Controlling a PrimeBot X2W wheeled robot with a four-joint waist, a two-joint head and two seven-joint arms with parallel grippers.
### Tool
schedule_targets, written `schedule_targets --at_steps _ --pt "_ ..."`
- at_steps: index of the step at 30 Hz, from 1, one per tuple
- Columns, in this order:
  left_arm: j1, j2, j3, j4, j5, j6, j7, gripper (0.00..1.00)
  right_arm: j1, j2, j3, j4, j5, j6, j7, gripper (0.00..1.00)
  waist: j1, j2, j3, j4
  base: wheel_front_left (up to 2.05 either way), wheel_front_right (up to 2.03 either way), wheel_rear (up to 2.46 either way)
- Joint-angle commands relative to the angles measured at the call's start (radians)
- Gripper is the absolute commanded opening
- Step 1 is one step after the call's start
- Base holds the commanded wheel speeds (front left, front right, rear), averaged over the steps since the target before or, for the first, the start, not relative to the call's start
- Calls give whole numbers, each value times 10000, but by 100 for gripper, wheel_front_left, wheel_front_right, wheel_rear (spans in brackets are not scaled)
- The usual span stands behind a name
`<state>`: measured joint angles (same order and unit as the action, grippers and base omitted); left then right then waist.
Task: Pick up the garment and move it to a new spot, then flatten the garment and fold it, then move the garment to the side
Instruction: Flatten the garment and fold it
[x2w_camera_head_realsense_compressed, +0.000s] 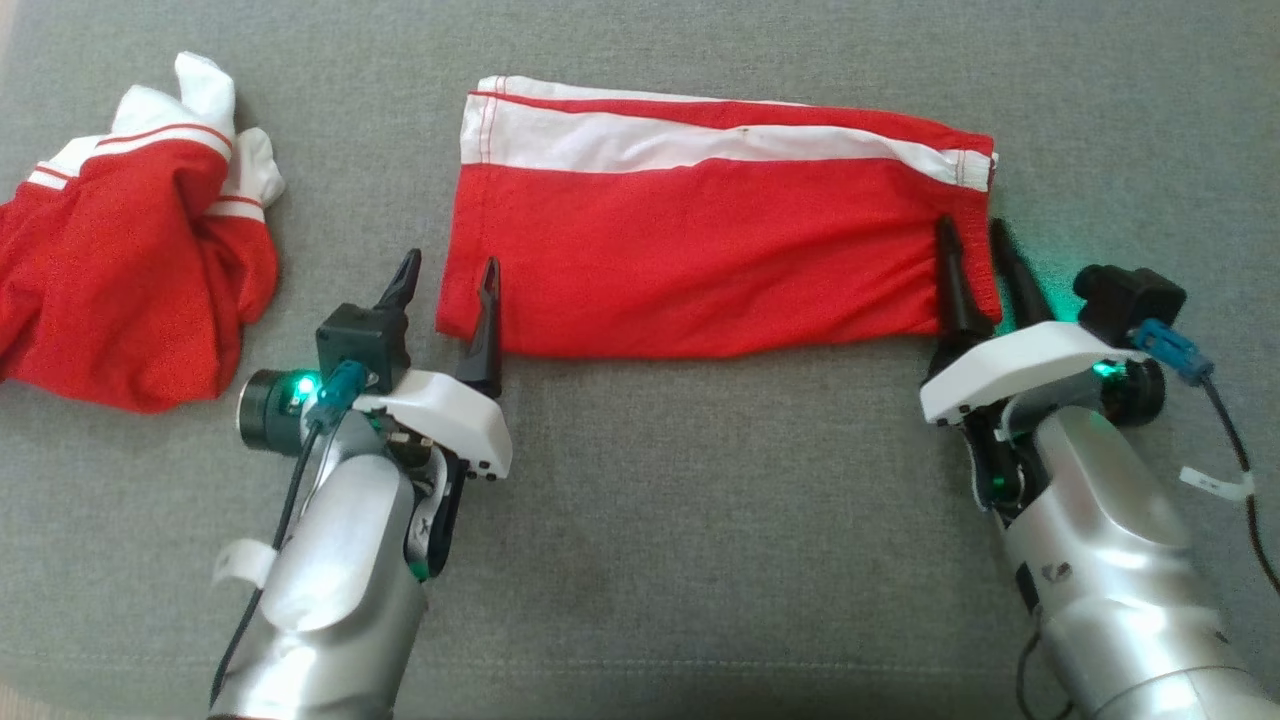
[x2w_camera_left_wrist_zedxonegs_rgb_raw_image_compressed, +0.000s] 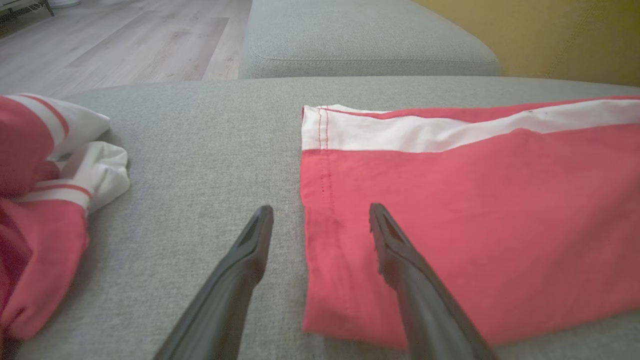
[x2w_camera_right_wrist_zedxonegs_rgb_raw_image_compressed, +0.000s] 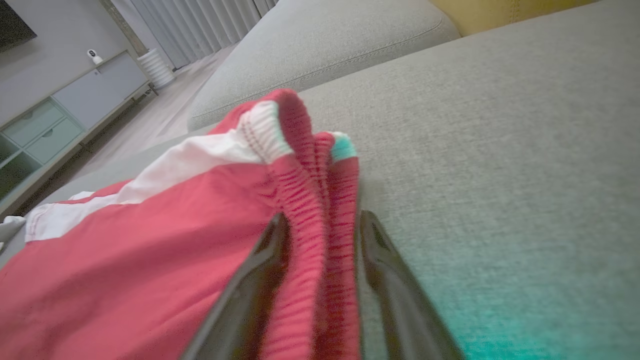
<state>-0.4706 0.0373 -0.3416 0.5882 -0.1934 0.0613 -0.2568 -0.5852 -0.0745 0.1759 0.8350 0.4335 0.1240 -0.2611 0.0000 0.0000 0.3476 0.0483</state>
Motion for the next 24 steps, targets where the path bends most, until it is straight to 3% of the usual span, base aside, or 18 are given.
schedule_targets --at_steps 1,13,19,24 --pt "20 132 270 -313 51 -31 -49 100 189 243 348 -13 206 67 -7 0 0 0 -3 2 0 0 0" --pt "668 130 224 -515 -83 29 -49 100 409 -72 -463 -1167 345 67 -7 0 0 0 -638 -49 0 0 0" --pt "967 130 -120 -595 -314 36 -49 100 179 -93 752 -2004 678 67 233 0 0 0 -999 307 0 0 0" --pt "1048 130 -776 -721 -545 125 -49 100 57 33 1704 -2610 1243 67 844 0 0 0 -1158 1234 0 0 0"
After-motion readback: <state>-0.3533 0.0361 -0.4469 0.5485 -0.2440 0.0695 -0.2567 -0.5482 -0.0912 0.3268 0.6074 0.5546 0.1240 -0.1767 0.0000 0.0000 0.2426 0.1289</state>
